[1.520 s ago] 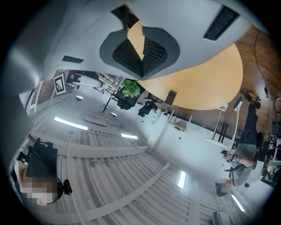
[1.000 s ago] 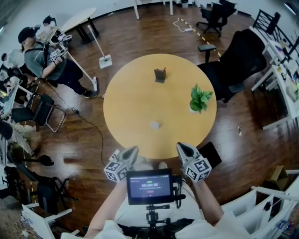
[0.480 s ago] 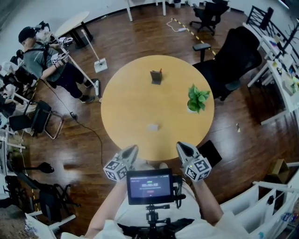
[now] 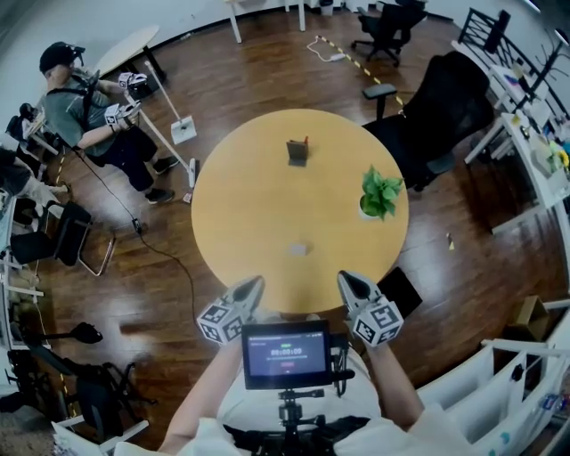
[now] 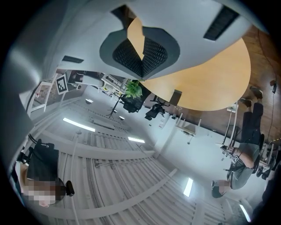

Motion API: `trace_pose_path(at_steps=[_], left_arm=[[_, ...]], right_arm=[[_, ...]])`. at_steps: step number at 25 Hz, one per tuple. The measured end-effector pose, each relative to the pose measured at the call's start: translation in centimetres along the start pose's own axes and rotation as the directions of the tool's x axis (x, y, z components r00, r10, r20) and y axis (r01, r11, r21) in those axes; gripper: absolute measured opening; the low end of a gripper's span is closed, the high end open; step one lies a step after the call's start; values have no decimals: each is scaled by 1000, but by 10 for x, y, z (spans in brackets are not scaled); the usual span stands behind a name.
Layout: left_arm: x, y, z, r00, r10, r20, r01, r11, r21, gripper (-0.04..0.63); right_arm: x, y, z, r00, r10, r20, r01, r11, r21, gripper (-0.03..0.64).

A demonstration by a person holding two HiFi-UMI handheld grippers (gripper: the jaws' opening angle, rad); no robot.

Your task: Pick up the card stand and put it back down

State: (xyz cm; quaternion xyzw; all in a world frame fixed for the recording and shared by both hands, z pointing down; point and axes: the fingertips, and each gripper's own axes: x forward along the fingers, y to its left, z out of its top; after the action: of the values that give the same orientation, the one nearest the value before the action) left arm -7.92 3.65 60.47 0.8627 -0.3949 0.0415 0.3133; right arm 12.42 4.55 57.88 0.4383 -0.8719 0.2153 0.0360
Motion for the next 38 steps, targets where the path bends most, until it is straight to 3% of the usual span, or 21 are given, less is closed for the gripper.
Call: trace_pose_path(at_steps=[23, 38], left_arm=[[-9, 106, 56, 994, -112, -3, 112, 992, -51, 0], [24, 136, 64, 960, -265, -89, 262, 964, -46, 0]], right_arm=[[91, 44, 13, 994, -102, -38, 102, 995, -21, 11], [106, 40, 13, 969, -246, -33, 245, 969, -33, 12]])
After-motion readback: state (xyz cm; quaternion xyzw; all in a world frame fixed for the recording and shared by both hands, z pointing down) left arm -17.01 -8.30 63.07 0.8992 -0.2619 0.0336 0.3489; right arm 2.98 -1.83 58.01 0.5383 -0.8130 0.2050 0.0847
